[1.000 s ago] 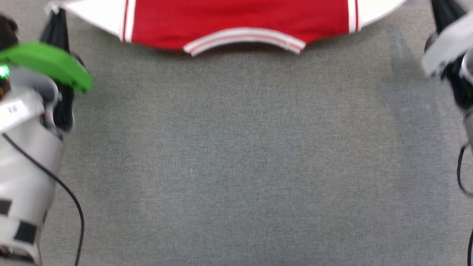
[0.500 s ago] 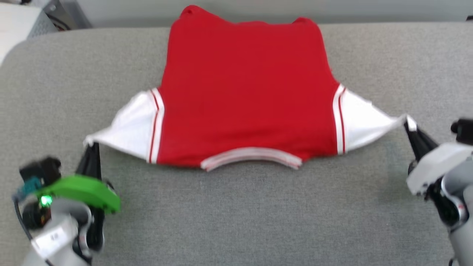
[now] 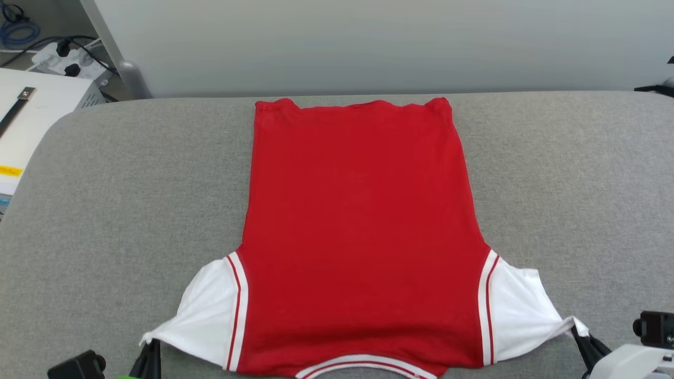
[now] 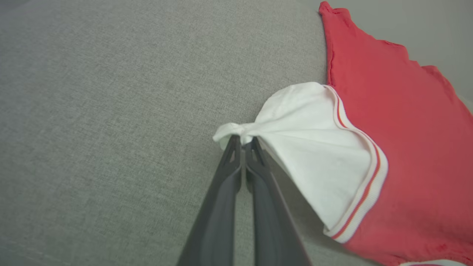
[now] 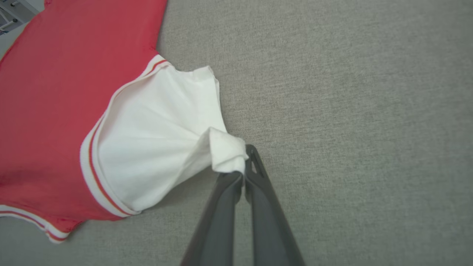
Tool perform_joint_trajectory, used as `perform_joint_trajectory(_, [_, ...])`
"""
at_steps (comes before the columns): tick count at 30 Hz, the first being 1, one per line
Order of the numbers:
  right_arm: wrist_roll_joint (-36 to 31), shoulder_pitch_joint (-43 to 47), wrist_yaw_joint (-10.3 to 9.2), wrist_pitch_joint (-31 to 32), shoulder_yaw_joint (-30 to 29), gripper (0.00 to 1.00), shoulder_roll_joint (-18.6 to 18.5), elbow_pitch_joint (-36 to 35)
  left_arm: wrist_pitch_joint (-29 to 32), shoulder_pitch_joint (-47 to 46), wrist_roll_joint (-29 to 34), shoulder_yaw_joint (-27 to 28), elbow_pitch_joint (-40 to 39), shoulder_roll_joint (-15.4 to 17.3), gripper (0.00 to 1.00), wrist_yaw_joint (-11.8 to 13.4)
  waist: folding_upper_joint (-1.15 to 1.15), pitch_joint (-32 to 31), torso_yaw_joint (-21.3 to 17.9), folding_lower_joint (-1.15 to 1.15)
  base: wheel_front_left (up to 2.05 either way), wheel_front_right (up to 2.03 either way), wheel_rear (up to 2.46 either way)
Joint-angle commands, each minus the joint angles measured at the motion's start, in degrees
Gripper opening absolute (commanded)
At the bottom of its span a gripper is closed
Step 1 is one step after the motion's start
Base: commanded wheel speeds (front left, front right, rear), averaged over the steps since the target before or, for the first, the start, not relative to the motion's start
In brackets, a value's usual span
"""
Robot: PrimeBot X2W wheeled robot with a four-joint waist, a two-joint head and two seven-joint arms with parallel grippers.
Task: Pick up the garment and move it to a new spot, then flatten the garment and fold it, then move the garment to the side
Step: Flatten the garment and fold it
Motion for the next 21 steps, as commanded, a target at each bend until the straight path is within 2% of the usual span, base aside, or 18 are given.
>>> perform_joint_trajectory(1, [-1.0, 2.2, -0.10, 1.3, -1.1, 0.00, 0.8, -1.8, 0.8, 1.9, -0.4, -0.4, -0.7, 0.6, 0.00, 0.6, 0.00, -1.2, 0.5, 0.01, 0.00, 0.00, 0.00])
perform_joint_trajectory(5, [-2.5, 6.3, -0.10, 6.2, -0.2, 0.00, 2.3, -5.4, 1.0, 4.2, 0.4, -1.2, -2.3, 1.2, 0.00, 1.6, 0.00, -1.4, 0.2, 0.01, 0.00, 0.00, 0.00])
perform_joint_trajectory(10, [-3.8, 6.4, -0.10, 8.6, 0.0, 0.00, 2.7, -7.1, 1.2, 3.5, 2.7, -2.6, -3.9, 1.9, 0.00, 2.7, 0.00, -0.9, 0.4, 0.01, 0.00, 0.00, 0.00])
perform_joint_trajectory(11, [-3.8, 5.9, -0.10, 8.6, 0.0, 0.40, 2.9, -7.4, 1.2, 2.9, 3.0, -2.8, -4.3, 1.9, 0.00, 2.7, 0.00, -0.6, 0.5, 0.01, 0.00, 0.00, 0.00])
perform_joint_trajectory(13, [-4.1, 4.7, -0.10, 8.4, 0.2, 1.00, 2.7, -7.7, 1.6, 1.8, 3.8, -3.5, -4.9, 2.0, 0.00, 2.9, 0.00, 0.0, 0.9, 0.01, 0.00, 0.00, 0.00])
perform_joint_trajectory(21, [-3.5, -8.7, -0.10, 3.3, -0.6, 1.00, 0.9, -6.4, 1.4, -3.2, 6.4, -4.7, -7.3, 2.0, 0.00, 2.9, 0.00, 5.5, 2.2, 0.01, 0.00, 0.00, 0.00])
